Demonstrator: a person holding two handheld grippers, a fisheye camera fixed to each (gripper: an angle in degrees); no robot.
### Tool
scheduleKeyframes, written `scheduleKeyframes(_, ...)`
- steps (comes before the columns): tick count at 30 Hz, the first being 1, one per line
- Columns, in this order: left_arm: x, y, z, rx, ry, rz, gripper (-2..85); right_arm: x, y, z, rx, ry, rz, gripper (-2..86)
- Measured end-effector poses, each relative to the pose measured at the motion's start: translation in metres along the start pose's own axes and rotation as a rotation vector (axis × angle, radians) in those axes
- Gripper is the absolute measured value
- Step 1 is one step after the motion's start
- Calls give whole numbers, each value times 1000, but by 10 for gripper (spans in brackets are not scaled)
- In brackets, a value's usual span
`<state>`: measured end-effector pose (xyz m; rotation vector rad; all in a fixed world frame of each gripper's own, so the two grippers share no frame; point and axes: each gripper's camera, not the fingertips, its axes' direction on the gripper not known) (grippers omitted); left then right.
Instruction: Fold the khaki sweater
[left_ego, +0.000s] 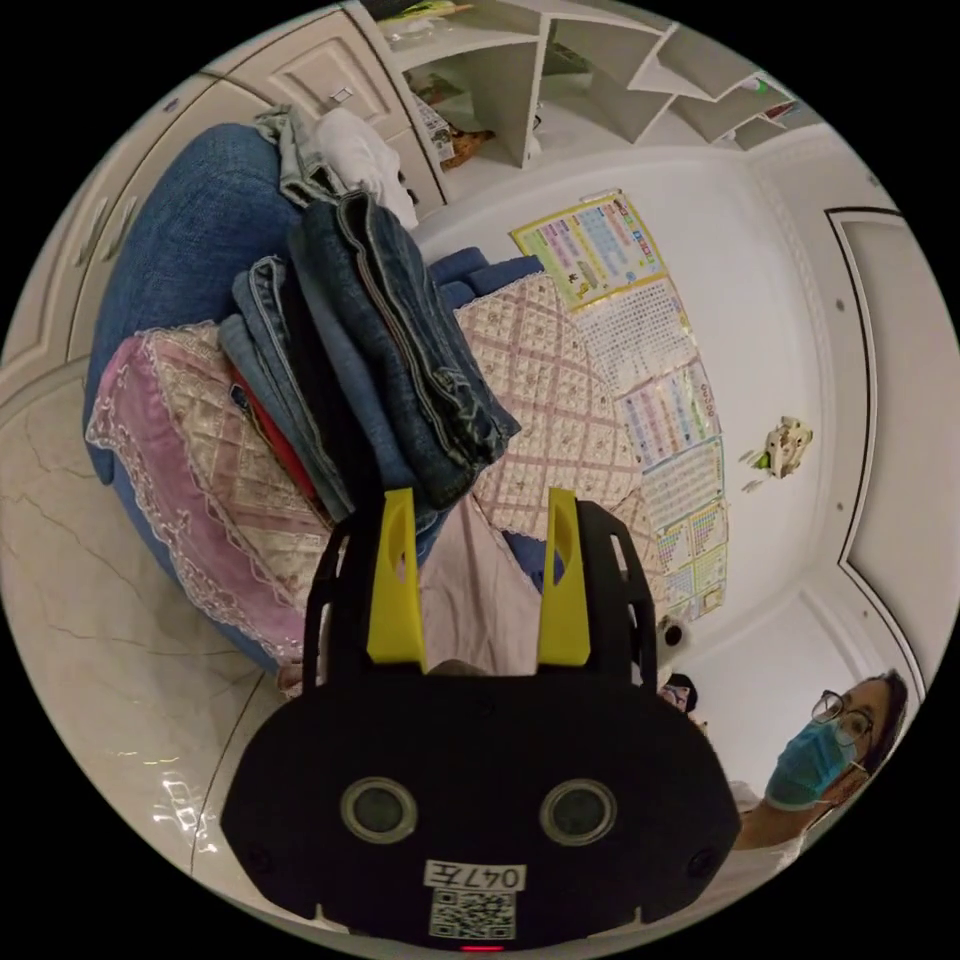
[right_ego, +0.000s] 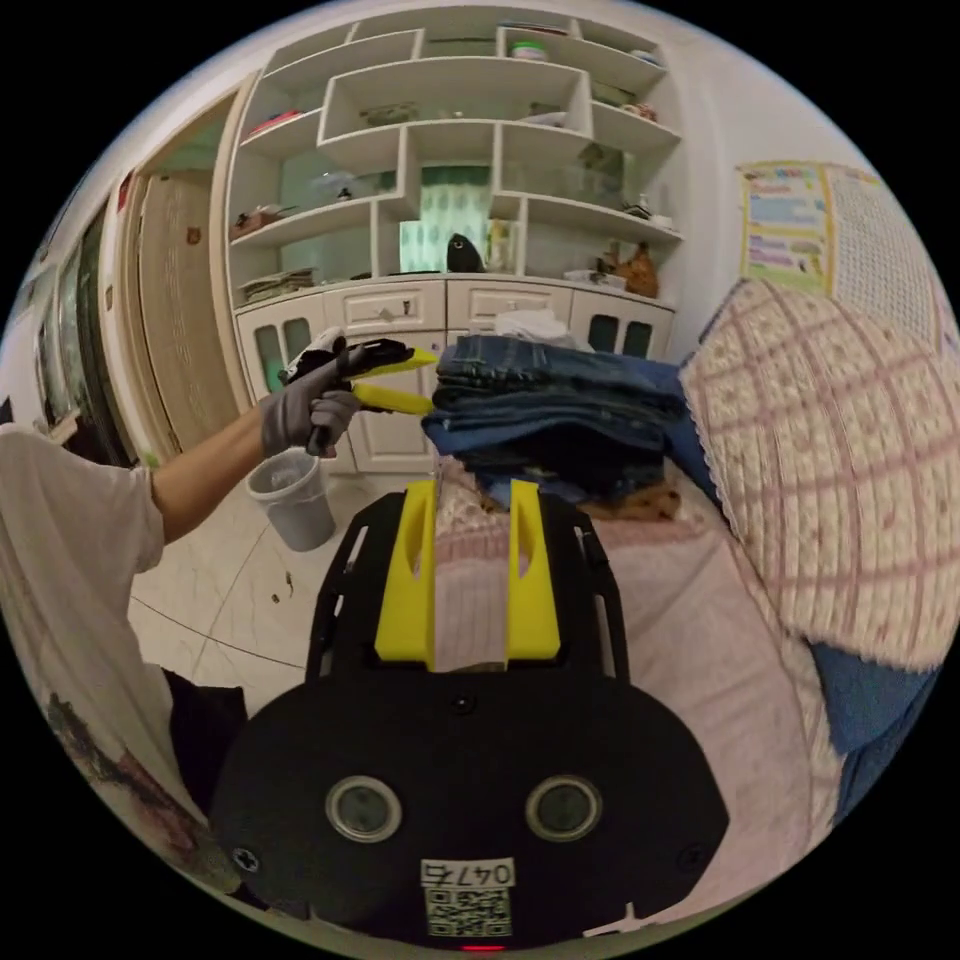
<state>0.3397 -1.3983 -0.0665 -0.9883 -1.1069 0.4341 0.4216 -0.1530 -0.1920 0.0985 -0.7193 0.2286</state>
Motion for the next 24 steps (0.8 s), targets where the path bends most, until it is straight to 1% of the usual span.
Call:
scheduleKeyframes(2, -26, 1, -7, -45, -28, 17, 168, -12, -31, 34, 19, 30, -68, 74)
scheduleKeyframes(3, -36, 2, -10, -47, -13, 6, 168, -23, -49, 58, 22, 73, -127, 79)
scheduleKeyframes(5, -70, 9, -27, -42, 71, -34, 168, -40, -73, 95, 5, 143, -213, 94)
scheduleKeyframes(7, -88, 17, -39, -44, 99, -42, 169, -55, -98, 141, -20, 176, -279, 120)
scheduleKeyframes(11, -119, 41, -70, -15, 201, -85, 168, -66, -124, 188, -16, 227, -360, 142)
scheduleKeyframes(13, -123, 48, -85, 5, 227, -90, 169, -68, -134, 214, -42, 239, -421, 141)
scheduleKeyframes(15, -122, 53, -93, -2, 202, -79, 172, -69, -138, 234, -108, 241, -484, 135)
scheduleKeyframes(17, -122, 58, -94, -31, 173, -79, 183, -68, -138, 248, -132, 292, -542, 119)
scheduleKeyframes(18, -122, 60, -94, -37, 171, -83, 184, -66, -139, 251, -129, 304, -570, 91)
scheduleKeyframes(20, -127, 73, -97, -30, 174, -104, 191, -54, -143, 250, -102, 323, -527, 61)
scheduleKeyframes(24, -128, 86, -95, -23, 178, -134, 196, 4, -162, 242, -68, 119, -244, 34)
